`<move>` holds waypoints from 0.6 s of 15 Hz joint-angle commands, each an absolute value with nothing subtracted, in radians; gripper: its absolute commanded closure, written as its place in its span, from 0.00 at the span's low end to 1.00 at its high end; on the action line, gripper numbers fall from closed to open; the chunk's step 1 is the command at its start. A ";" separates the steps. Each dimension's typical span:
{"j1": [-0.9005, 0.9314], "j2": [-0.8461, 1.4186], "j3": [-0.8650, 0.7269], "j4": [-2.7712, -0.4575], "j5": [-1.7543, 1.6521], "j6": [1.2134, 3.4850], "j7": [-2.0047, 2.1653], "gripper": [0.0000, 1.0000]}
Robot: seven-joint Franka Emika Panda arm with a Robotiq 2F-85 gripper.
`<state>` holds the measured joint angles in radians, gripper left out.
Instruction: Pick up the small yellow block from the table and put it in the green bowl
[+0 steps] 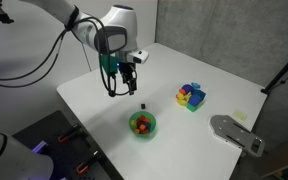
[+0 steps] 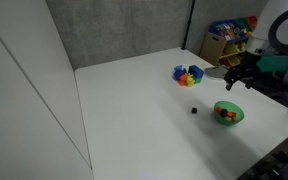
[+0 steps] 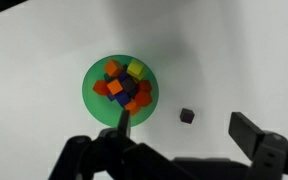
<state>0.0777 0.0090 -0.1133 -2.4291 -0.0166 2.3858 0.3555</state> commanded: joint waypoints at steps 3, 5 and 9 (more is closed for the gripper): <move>0.051 -0.099 -0.043 -2.332 0.001 2.106 0.190 0.00; 0.054 -0.134 -0.028 -2.296 -0.010 2.022 0.146 0.00; 0.061 -0.208 0.005 -2.227 -0.033 1.884 0.101 0.00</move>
<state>0.0741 -0.1545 -0.0253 -2.2767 -0.0089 1.9826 0.1383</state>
